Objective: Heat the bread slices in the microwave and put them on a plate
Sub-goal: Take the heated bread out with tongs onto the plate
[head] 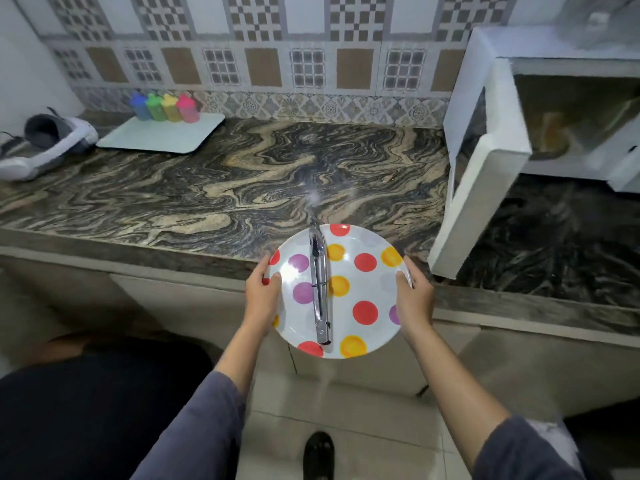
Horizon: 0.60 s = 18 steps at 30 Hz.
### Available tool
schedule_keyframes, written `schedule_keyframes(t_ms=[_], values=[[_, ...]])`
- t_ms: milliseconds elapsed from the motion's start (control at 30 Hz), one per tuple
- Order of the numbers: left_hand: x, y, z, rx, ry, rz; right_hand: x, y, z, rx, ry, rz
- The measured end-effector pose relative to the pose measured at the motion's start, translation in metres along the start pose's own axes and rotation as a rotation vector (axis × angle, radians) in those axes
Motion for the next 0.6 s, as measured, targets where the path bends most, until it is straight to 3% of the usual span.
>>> schedule_keyframes(t_ms=[267, 600], values=[[-0.016, 0.025, -0.122, -0.028, 0.036, -0.091, 0.030, -0.112, -0.081, 0.058, -0.005, 0.064], [-0.030, 0.146, -0.212, -0.201, -0.054, -0.114, 0.049, -0.274, -0.113, 0.287, 0.026, 0.090]])
Point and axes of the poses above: each hand's wrist, its own z-axis towards the middle knuckle, its own y-axis out of the palm, x = y × z, the point moved 6 cm from there along z, towards the middle knuckle, and after that the axes turned 1 degree about y, right-handed, at the moved point
